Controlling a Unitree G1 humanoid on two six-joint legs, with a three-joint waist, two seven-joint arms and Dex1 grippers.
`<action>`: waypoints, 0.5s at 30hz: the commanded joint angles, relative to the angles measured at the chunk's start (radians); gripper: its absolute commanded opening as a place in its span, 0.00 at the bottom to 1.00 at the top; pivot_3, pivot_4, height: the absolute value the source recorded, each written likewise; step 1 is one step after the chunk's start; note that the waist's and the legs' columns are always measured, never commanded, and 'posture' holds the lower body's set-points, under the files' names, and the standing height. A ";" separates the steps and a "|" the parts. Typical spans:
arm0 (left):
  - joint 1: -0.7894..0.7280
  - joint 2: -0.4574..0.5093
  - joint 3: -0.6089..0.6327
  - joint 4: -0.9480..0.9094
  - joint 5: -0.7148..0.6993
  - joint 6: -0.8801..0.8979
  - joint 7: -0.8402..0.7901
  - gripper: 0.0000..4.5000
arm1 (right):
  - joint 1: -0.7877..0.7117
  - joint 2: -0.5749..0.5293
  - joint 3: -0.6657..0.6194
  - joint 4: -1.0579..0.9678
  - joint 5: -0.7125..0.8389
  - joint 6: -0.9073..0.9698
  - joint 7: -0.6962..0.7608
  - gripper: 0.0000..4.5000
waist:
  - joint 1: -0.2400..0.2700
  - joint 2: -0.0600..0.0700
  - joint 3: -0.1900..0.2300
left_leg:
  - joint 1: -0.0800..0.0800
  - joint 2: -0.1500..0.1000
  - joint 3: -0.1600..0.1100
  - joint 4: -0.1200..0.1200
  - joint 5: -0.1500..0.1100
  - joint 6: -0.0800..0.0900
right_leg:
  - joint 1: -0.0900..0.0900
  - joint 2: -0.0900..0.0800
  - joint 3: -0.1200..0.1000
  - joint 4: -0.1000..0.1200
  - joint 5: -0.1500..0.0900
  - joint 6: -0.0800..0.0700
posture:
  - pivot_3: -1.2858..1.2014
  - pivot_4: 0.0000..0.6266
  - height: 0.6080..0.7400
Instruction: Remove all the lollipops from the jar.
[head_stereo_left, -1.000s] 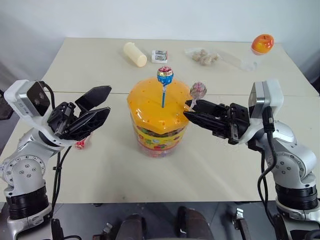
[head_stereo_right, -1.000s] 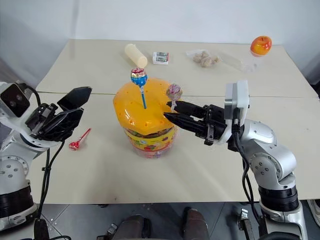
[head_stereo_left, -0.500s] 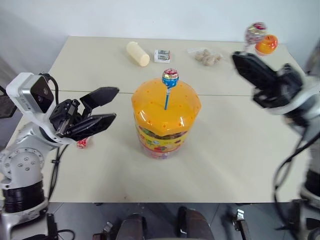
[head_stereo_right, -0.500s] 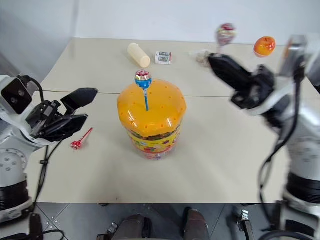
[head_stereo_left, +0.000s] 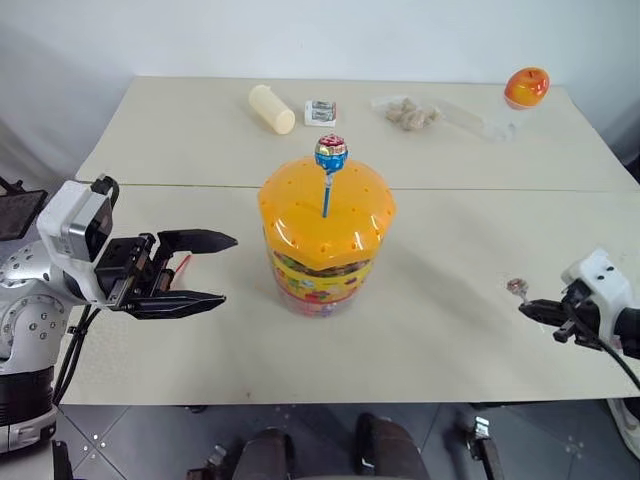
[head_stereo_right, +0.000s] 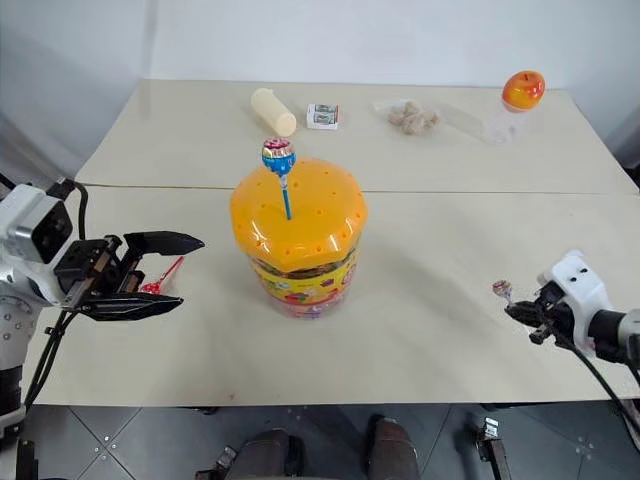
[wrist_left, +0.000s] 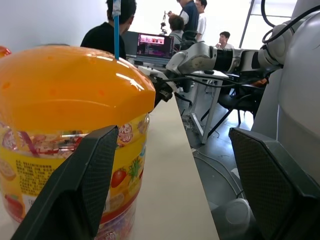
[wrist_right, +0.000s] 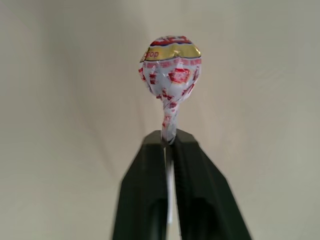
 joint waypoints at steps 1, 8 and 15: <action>-0.013 -0.030 0.023 -0.004 -0.020 -0.007 0.029 0.84 | -0.006 0.029 -0.060 0.014 -0.005 -0.048 0.044 0.36 | 0.001 0.000 0.000 | 0.000 0.000 0.000 0.000 0.000 0.000 | 0.000 0.000 0.000 0.000 0.000 0.000 | 0.52 0.24 1.00; -0.036 -0.111 0.107 0.005 -0.188 0.090 0.202 0.84 | -0.161 0.207 -0.225 -0.168 0.332 -0.108 0.173 0.88 | 0.002 0.000 0.000 | 0.000 0.000 -0.001 0.001 0.000 0.000 | 0.001 0.000 0.000 0.000 0.000 0.000 | 0.52 0.24 1.00; 0.069 -0.187 0.201 0.007 -0.252 0.121 0.332 0.84 | -0.549 0.323 -0.002 -0.375 0.517 0.008 0.009 0.88 | -0.019 0.002 0.000 | 0.001 0.000 -0.004 0.001 0.000 0.000 | 0.001 0.000 -0.001 0.003 0.000 0.000 | 0.52 0.24 1.00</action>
